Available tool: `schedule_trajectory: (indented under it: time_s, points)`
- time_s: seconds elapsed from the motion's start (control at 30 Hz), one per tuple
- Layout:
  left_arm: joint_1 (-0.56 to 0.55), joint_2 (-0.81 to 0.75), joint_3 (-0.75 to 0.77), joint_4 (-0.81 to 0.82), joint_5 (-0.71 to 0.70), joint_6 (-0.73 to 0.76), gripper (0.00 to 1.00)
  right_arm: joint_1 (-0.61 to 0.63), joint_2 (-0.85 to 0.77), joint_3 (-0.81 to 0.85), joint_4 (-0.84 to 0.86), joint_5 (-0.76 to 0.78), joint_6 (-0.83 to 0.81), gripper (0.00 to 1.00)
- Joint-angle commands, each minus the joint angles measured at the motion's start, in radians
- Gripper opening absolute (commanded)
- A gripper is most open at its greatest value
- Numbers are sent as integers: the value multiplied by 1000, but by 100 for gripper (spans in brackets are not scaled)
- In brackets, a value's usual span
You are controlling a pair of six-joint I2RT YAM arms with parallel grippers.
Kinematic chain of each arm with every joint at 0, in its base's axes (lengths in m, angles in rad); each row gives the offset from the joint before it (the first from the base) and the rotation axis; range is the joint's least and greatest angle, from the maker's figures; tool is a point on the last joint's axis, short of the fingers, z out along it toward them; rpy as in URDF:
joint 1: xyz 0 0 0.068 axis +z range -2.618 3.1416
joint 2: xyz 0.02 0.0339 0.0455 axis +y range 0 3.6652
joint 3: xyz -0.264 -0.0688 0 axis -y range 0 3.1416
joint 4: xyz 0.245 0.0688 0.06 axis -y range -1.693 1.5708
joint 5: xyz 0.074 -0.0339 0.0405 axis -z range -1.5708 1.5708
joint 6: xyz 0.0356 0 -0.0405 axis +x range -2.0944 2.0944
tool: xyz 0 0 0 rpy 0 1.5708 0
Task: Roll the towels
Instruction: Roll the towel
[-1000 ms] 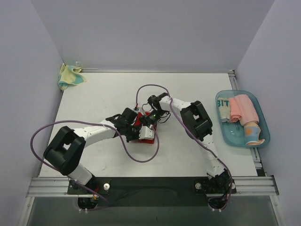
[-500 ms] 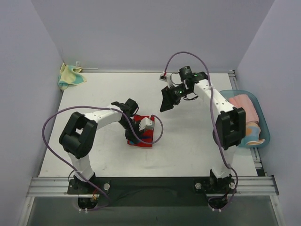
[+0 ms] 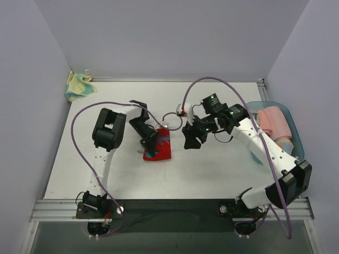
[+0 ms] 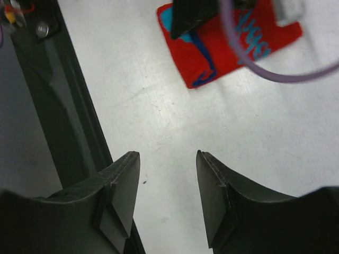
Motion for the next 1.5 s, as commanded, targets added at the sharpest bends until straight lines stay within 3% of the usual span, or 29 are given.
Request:
schedule_trajectory:
  time_s: [0.0,0.27,0.53,0.97,1.07,1.37,1.47]
  points:
    - [17,104,67,2,-85,96,11,170,-19,-56,19,196,-64,48]
    - [17,129,81,1,-77,96,14,452,200,-137,308,546,-162,55]
    - [22,129,61,27,-83,88,15,535,323,-192,539,618,-245,54]
    - [29,130,56,27,-73,99,16,516,420,-209,606,569,-313,49]
    - [38,121,43,30,-62,101,17,463,470,-183,562,516,-302,45]
    - [89,64,10,38,22,94,29,377,537,-100,410,341,-314,12]
    - [112,29,-10,54,64,79,38,371,553,-67,330,272,-330,1]
